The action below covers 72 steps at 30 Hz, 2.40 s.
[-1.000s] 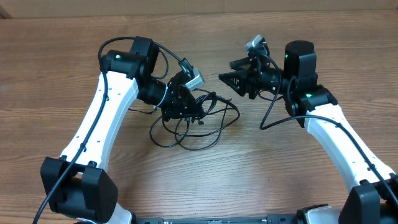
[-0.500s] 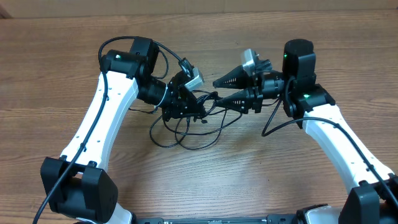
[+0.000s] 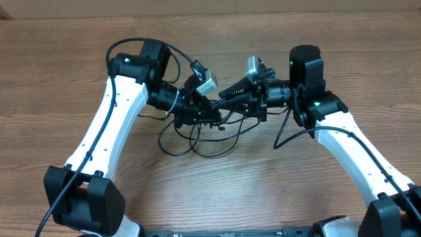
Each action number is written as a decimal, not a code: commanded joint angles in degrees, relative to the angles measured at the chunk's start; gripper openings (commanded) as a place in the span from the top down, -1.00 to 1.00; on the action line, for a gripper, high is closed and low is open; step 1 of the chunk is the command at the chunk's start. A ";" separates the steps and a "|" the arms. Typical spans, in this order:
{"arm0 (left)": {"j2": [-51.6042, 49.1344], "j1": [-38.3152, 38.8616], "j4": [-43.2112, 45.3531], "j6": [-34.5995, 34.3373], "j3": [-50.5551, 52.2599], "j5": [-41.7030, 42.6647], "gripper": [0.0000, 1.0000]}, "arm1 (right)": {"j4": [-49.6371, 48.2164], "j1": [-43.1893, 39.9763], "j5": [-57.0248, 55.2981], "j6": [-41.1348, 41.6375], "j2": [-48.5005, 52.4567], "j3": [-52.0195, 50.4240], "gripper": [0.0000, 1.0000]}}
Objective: Untangle cables
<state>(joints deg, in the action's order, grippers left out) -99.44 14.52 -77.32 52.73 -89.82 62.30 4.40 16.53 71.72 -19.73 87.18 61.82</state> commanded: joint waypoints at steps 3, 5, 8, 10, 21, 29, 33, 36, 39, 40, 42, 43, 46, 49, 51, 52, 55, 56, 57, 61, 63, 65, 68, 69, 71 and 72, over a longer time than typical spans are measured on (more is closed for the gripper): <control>0.33 0.39 0.00 1.51 -0.66 3.13 0.91 | 0.26 0.02 -2.25 -0.28 0.00 0.83 0.84; 0.33 0.39 0.02 1.49 -0.66 3.10 0.91 | 0.26 0.02 -2.25 -0.28 0.00 0.83 0.91; 0.33 0.39 0.11 1.49 -0.66 3.13 0.91 | 0.63 0.02 -2.25 -0.28 0.00 0.83 0.92; 0.33 0.39 0.24 1.46 -0.66 3.10 0.85 | 1.20 0.02 -2.25 -0.28 0.00 0.81 0.92; 0.33 -1.97 3.45 -10.73 -0.66 -8.61 0.52 | 4.55 -0.52 -2.40 -0.24 0.00 0.81 0.92; 0.33 -5.92 6.05 -16.96 -0.66 -7.19 0.30 | 4.52 -0.52 -2.69 -0.24 0.00 0.83 0.92; 0.33 -5.92 6.14 -16.96 -0.66 -6.67 0.38 | 4.52 -0.52 -2.69 -0.04 0.00 0.83 0.92; 0.33 -5.86 6.29 -16.92 -0.66 -4.59 0.19 | 4.55 -0.52 -2.67 -0.04 0.00 0.83 0.92; 0.33 -5.86 6.88 -16.94 -0.66 -3.74 0.09 | 4.52 -0.50 -2.67 -0.04 0.00 0.83 0.92; 0.33 -5.86 7.04 -16.94 -0.66 -3.50 0.06 | 4.52 -0.52 -2.67 -0.04 0.00 0.83 0.92; 0.33 -5.51 7.08 -16.90 -0.66 -2.93 -0.05 | 4.52 -0.52 -2.67 -0.04 0.00 0.83 0.92; 0.33 -5.16 7.13 -16.65 -0.66 -2.91 -0.08 | 4.52 -0.52 -2.67 -0.04 0.00 0.83 0.92; 0.33 -3.78 7.65 -14.58 -0.66 -2.99 -0.04 | 4.57 -0.50 -2.64 -0.02 0.00 0.81 0.92; 0.33 -2.75 9.05 -14.36 -0.66 -4.63 0.24 | 4.81 -0.50 -2.64 -0.02 0.00 0.83 0.92; 0.33 -2.69 9.07 -14.38 -0.66 -4.85 0.56 | 5.53 -0.52 -2.64 -0.02 0.00 0.83 0.92; 0.33 -2.69 9.09 -14.38 -0.66 -4.85 0.60 | 5.57 -0.52 -2.64 -0.02 0.00 0.81 0.92; 0.33 -2.69 9.01 -14.38 -0.66 -4.85 0.61 | 5.55 -0.52 -2.67 -0.04 0.00 0.83 0.92; 0.33 -2.69 8.98 -14.40 -0.66 -4.85 0.61 | 5.57 -0.52 -2.67 -0.04 0.00 0.83 0.92; 0.33 -2.69 8.96 -14.40 -0.66 -4.85 0.61 | 5.55 -0.52 -2.67 -0.04 0.00 0.83 0.92; 0.33 -2.69 8.81 -14.60 -0.66 -4.81 0.43 | 5.57 -0.52 -2.67 -0.04 0.00 0.83 0.92; 0.33 -2.69 8.02 -14.60 -0.66 -4.85 0.28 | 5.57 -0.52 -2.67 -0.04 0.00 0.83 0.92; 0.33 -2.71 7.15 -14.58 -0.66 -5.16 0.10 | 5.57 -0.52 -2.67 -0.04 0.00 0.83 0.92; 0.33 -2.71 6.01 -14.56 -0.66 -7.54 0.07 | 5.57 -0.52 -2.67 -0.04 0.00 0.83 0.92; 0.33 -2.71 5.51 -14.53 -0.66 -8.79 0.15 | 5.57 -0.52 -2.67 -0.04 0.00 0.83 0.92; 0.33 -2.71 4.92 -14.51 -0.66 -9.97 0.55 | 5.55 -0.52 -2.67 -0.04 0.00 0.83 0.92; 0.33 -2.71 5.01 -14.51 -0.66 -9.94 0.56 | 5.55 -0.52 -2.67 -0.04 0.00 0.81 0.92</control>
<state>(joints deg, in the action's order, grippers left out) -99.44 12.01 -72.23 37.54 -89.80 54.43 10.11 15.79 67.77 -19.75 87.18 61.82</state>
